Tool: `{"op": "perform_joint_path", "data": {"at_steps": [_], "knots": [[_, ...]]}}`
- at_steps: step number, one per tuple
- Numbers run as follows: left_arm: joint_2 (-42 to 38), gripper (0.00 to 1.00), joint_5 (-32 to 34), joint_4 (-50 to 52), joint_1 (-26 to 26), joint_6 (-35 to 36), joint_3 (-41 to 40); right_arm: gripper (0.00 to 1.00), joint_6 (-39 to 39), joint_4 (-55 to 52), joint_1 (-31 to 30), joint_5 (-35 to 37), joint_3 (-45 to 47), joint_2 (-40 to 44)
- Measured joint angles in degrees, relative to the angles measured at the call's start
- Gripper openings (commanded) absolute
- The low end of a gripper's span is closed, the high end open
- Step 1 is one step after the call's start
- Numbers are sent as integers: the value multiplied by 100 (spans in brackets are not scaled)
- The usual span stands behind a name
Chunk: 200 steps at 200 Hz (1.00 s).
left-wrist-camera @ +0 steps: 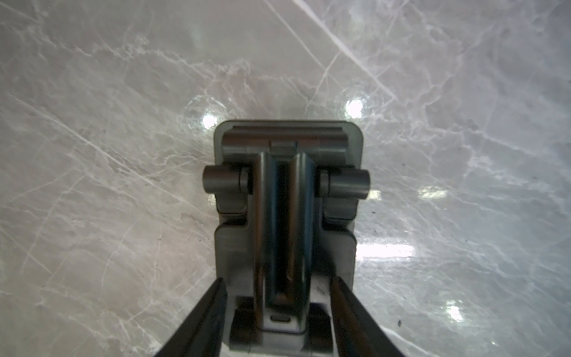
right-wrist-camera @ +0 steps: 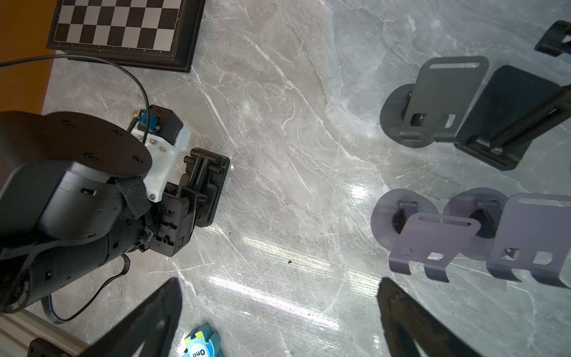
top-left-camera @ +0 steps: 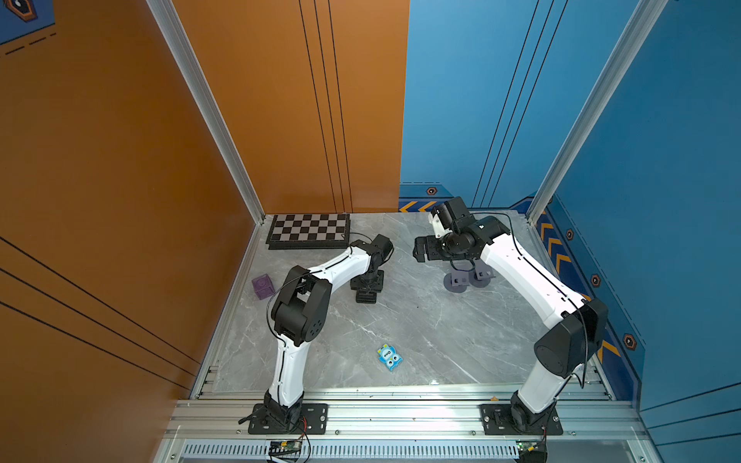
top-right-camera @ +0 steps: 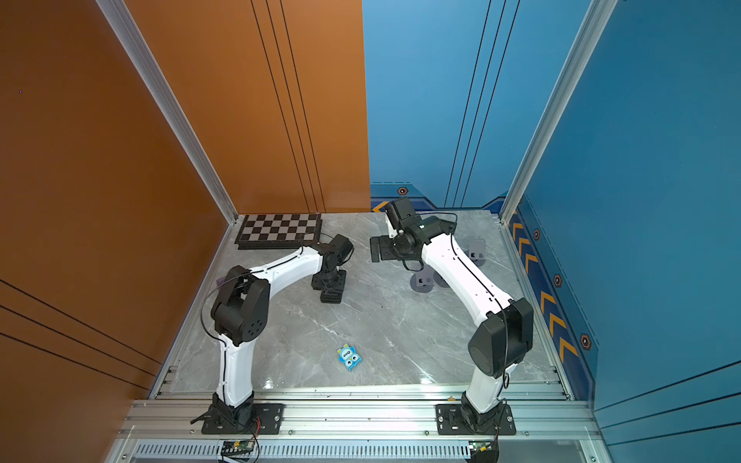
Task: Open the phone stand
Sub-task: Pick up the phone stand at the center of the board.
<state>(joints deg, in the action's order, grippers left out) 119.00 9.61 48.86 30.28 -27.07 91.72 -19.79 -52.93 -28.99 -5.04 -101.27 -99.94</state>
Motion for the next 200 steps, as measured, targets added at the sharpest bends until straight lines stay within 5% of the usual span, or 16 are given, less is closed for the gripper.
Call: {"op": "perform_joint_path", "data": {"at_steps": [112,200], "knots": [[70,57,-17,-42,2,0,4,100,2,4,17,-81,48,0],[-76,99,166,-26,37,129,175,100,0,22,17,-103,107,-2]]}}
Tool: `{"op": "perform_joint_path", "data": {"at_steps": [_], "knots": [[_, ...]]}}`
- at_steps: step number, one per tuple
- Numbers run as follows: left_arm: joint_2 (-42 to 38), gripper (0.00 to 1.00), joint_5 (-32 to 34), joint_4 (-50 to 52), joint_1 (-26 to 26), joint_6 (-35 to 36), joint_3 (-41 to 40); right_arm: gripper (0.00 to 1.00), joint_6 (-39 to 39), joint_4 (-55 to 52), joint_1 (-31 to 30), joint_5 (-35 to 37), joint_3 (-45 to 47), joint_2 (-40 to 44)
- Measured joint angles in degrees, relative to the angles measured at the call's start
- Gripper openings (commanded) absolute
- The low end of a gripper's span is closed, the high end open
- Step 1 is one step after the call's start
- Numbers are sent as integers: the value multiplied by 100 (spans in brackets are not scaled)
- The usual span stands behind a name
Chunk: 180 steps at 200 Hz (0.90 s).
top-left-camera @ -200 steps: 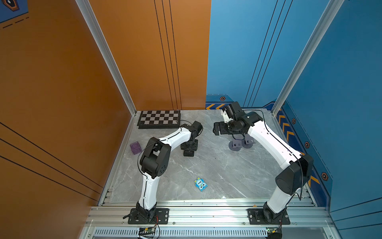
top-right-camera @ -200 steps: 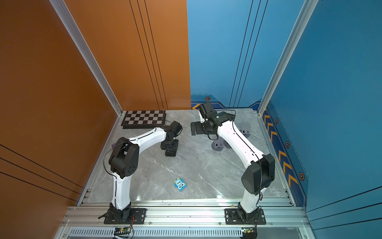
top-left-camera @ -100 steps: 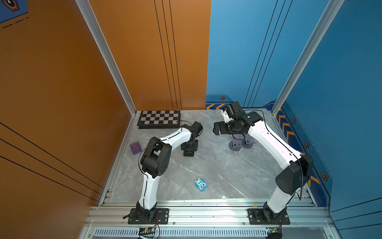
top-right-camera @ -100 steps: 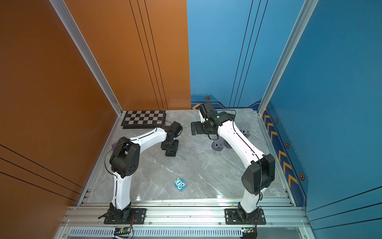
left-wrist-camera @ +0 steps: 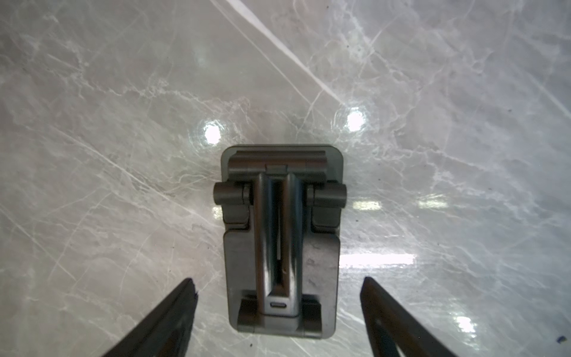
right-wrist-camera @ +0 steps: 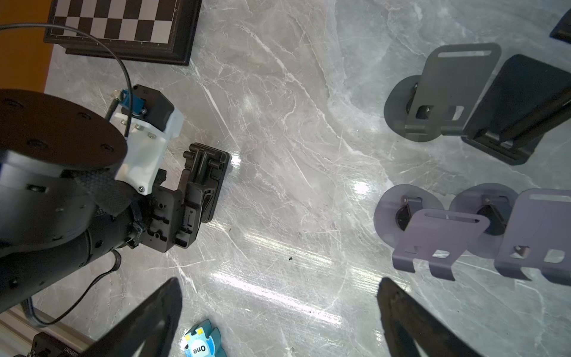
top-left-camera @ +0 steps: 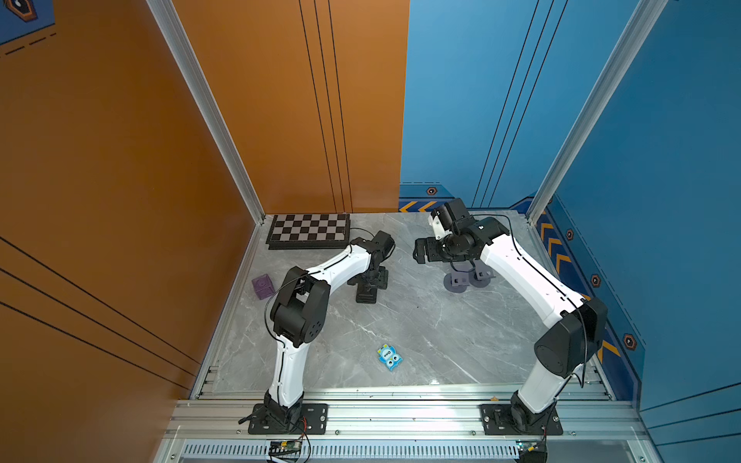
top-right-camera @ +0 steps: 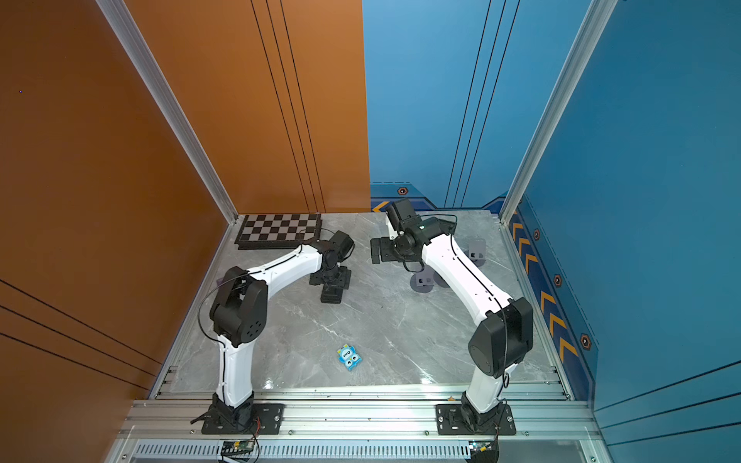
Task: Open the phone stand
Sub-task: Pick up the phone stand at the center of the board.
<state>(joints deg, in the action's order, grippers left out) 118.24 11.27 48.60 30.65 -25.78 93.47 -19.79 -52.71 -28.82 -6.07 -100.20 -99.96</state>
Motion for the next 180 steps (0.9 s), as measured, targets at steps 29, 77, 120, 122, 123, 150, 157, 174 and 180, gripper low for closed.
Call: {"op": "perform_joint_path", "data": {"at_steps": [29,77,120,122,123,150,157,174,180], "knots": [[42,100,-20,13,-26,48,22,100,0,2,0,-2,0,0],[540,99,-118,31,-101,114,389,100,0,31,0,0,0,0],[782,94,-221,35,-297,160,603,100,0,39,15,0,0,0],[787,94,-227,35,-302,170,610,100,2,39,20,0,0,0],[791,94,-234,35,-304,175,612,100,0,39,22,0,0,0],[881,91,-415,31,-374,229,688,100,0,39,44,0,0,-2],[887,89,-461,31,-378,240,704,100,0,39,50,0,0,-2],[907,87,-584,24,-376,249,717,100,0,39,55,0,0,-2],[911,88,-625,24,-376,249,717,100,0,39,55,0,0,-2]]}}
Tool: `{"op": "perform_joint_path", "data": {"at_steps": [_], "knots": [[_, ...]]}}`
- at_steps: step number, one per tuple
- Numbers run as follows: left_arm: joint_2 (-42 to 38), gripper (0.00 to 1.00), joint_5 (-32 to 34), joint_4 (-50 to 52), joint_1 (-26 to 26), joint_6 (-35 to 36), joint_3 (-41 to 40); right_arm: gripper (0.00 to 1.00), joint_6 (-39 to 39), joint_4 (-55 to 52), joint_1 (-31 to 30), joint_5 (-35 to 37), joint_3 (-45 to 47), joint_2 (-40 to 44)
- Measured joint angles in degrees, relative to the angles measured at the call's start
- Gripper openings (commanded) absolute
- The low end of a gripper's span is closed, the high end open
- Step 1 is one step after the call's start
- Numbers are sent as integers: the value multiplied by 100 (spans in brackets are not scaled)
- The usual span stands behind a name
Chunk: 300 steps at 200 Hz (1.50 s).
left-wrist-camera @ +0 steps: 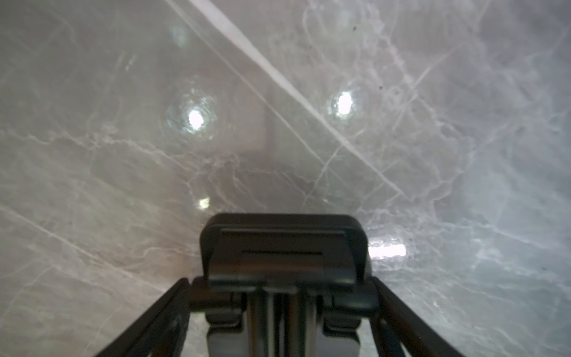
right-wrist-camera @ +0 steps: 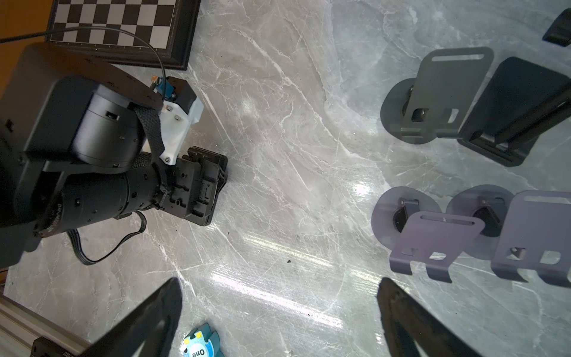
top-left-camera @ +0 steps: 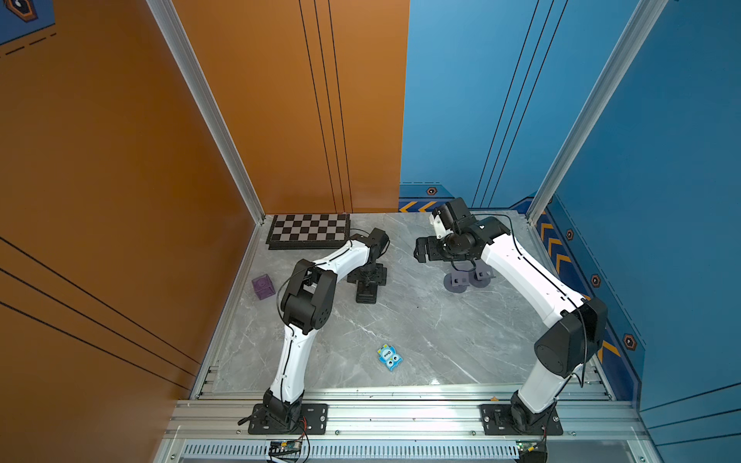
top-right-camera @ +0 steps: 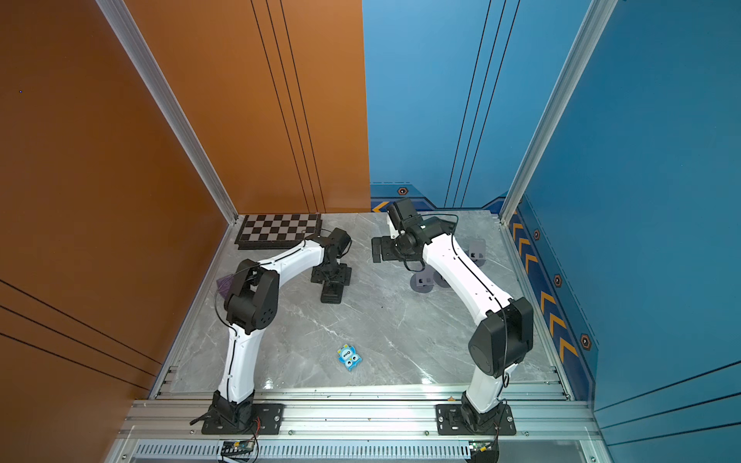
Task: Open the phone stand
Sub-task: Pick up the phone stand at the center of the board.
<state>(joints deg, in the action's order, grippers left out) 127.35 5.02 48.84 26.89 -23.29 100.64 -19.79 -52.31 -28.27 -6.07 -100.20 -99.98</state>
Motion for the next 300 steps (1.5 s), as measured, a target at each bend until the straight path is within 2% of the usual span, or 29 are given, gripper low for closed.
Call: {"op": "perform_joint_path", "data": {"at_steps": [4,34,57,97,124,168,209,270,300], "knots": [[2,83,-28,2,0,11,0,100,0,0,0,0,0,-2],[9,73,-188,-15,-2,83,-2,100,0,0,11,0,0,-22],[7,61,-210,-28,-2,98,-20,100,0,0,20,0,0,-35],[-15,16,-214,-61,-2,118,-50,100,0,0,20,-2,-2,-57],[-37,0,-273,-61,-39,116,-50,100,-17,2,20,-22,-9,-90],[-299,0,-748,-11,-160,103,-50,100,-129,55,15,-155,-50,-170],[-946,0,-1502,-350,-393,90,-142,100,-348,334,90,-752,-42,-214],[-1810,0,-3062,-2081,-1113,-647,-1392,100,-778,1001,166,-2127,-15,-415],[-2166,0,-3781,-3797,-1521,-1646,-2498,100,-981,1235,166,-2485,-15,-514]]}}
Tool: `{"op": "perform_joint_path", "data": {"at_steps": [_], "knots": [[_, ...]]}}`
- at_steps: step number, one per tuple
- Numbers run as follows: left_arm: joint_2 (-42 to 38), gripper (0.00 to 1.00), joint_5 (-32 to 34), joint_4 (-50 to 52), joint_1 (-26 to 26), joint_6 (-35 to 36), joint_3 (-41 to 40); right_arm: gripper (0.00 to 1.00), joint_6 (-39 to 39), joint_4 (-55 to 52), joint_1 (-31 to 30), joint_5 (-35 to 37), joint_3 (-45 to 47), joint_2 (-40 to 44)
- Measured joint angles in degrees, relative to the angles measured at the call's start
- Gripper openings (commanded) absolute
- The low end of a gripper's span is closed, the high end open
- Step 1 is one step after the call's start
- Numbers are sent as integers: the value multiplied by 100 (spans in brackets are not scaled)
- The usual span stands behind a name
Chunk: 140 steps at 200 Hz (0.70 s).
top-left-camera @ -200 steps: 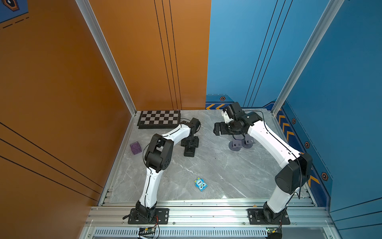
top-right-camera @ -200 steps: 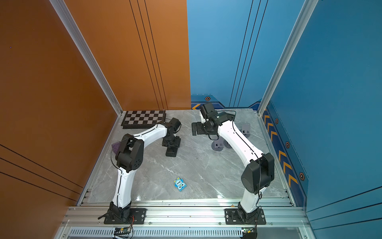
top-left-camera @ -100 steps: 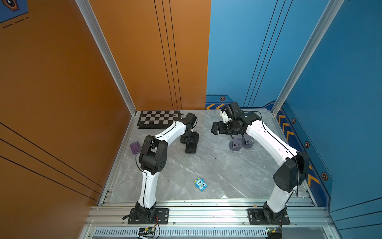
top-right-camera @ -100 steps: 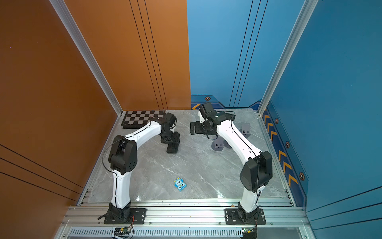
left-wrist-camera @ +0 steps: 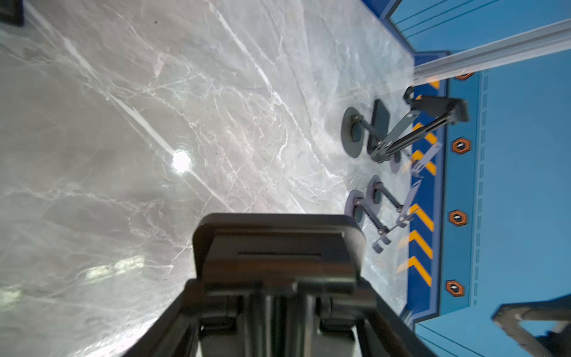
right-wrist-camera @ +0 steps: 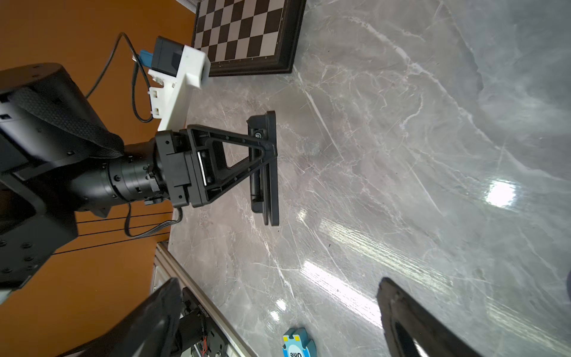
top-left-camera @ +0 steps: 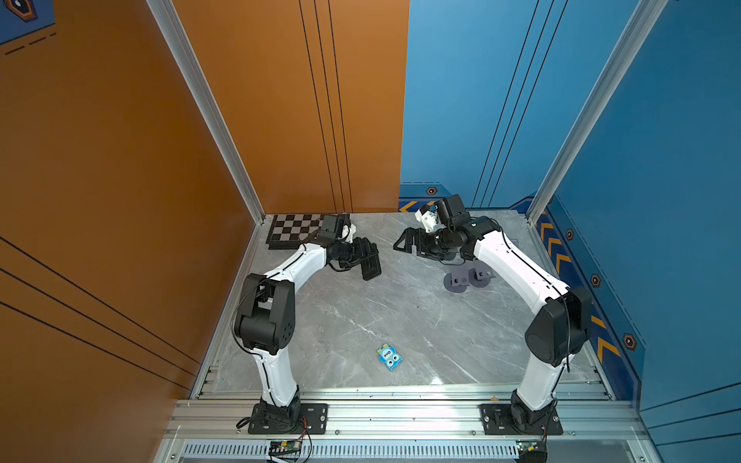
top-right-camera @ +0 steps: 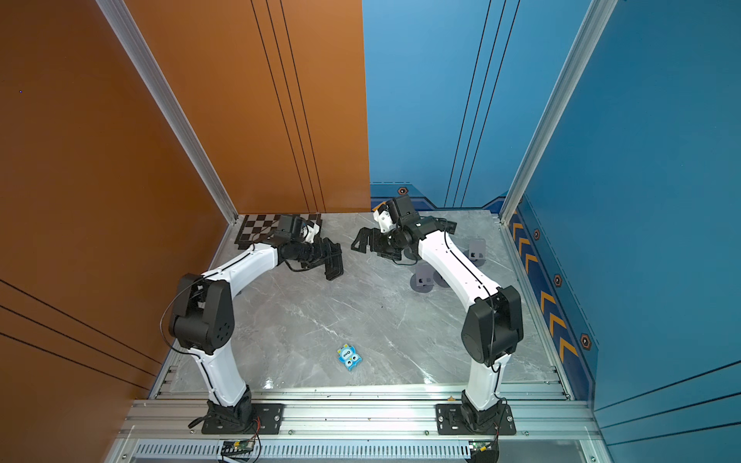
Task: Open the phone stand
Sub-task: Pick up the phone stand at the center of the board, then open the phone stand.
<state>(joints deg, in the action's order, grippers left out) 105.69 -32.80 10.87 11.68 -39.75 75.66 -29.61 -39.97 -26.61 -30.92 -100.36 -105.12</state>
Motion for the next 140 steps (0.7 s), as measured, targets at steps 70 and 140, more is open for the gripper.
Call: {"op": "perform_joint_path", "data": {"at_steps": [70,140], "knots": [[-219,0,-745,-2061,-321,-1392,-730,98,-94,127,-168,-42,-9,-234],[-251,0,-1711,-3257,-354,-1869,-966,98,-680,911,-223,-584,0,-450]]}}
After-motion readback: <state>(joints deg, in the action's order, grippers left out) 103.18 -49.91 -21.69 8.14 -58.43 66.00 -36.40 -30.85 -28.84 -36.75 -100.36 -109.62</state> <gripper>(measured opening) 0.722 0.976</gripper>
